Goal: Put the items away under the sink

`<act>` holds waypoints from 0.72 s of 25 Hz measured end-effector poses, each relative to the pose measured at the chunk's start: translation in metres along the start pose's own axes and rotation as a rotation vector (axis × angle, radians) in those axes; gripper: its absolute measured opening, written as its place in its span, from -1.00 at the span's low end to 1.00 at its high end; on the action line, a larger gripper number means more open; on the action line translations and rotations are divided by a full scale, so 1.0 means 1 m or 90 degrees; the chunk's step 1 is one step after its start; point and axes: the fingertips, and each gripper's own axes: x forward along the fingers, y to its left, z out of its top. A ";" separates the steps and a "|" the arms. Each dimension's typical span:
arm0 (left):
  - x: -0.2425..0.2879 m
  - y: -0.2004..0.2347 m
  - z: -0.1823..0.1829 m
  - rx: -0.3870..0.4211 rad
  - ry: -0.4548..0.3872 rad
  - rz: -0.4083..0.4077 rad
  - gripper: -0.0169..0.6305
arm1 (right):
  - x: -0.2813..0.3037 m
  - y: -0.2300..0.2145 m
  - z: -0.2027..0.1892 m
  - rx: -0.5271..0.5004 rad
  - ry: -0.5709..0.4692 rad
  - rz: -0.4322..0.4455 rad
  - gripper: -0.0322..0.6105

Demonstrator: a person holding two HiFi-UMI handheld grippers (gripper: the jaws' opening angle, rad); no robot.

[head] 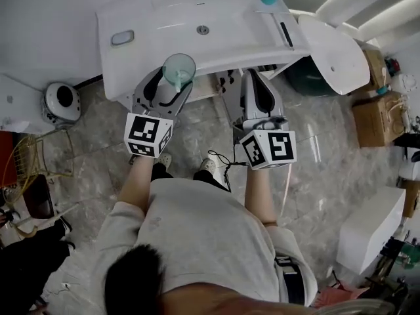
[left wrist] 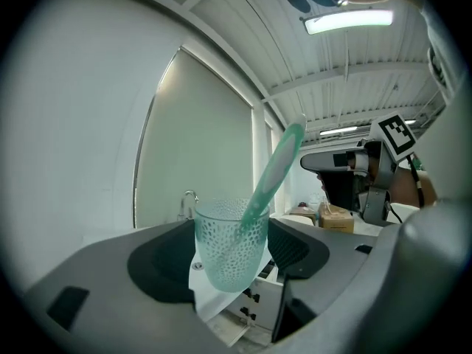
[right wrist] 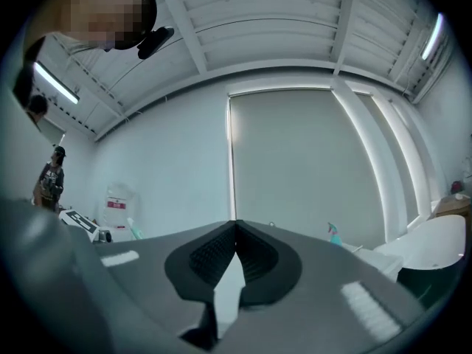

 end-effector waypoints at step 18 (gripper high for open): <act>-0.032 -0.017 -0.053 -0.024 0.031 0.219 0.02 | 0.012 0.003 -0.044 0.049 0.053 0.204 -0.87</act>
